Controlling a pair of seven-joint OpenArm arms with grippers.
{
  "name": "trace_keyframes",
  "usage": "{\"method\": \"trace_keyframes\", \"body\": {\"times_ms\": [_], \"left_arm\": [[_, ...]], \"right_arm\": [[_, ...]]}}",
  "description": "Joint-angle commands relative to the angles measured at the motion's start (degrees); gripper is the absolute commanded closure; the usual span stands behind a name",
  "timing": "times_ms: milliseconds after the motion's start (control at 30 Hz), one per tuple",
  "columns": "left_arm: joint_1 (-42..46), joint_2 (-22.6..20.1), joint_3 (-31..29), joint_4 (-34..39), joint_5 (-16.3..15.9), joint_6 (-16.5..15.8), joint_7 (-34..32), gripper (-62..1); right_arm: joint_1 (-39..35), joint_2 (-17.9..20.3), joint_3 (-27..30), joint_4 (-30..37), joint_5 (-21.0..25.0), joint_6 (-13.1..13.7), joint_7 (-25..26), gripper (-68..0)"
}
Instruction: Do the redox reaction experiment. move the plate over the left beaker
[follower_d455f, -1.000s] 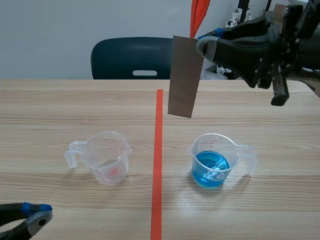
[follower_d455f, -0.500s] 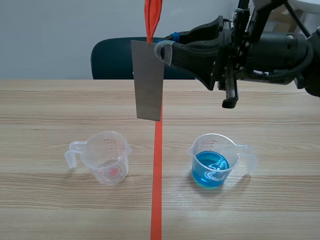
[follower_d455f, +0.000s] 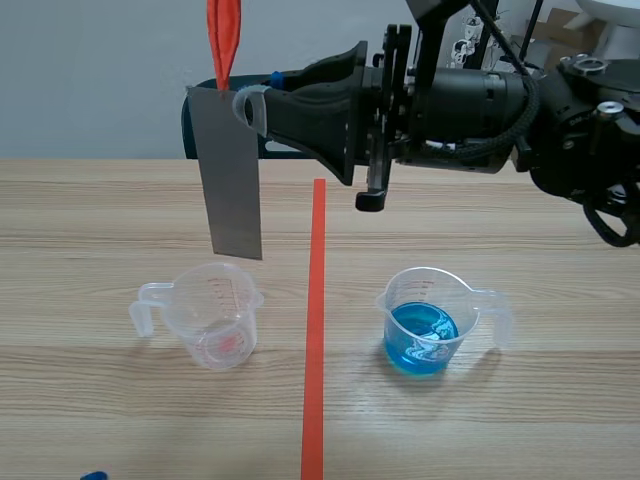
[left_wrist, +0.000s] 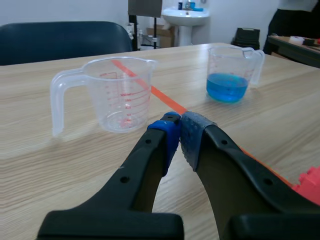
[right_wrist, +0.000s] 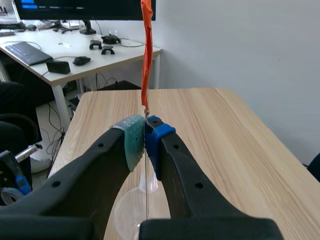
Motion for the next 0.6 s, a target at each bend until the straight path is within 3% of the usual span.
{"method": "trace_keyframes", "body": {"times_ms": [0, 167, 333, 567], "left_arm": [[0.50, 0.50, -2.19, 1.31, -0.39, -0.11, -0.83, -12.8], [0.46, 4.02, -8.61, 1.33, -1.07, -0.11, -0.87, -30.0], [0.28, 7.37, -12.96, 1.33, -1.03, -0.13, -0.63, -51.8], [0.33, 10.43, -14.60, 1.31, -1.01, -0.15, -0.61, -54.5]], "right_arm": [[1.42, -0.39, 0.90, 0.50, 1.95, 0.68, -0.09, -0.6], [1.42, -2.25, 0.90, 0.50, 4.17, 0.68, -3.43, -0.6], [1.42, -3.98, 0.90, 0.50, 4.17, 0.68, -4.66, -0.6], [1.44, -5.25, 0.92, 0.50, 4.13, 0.37, -6.62, -0.6]]}}
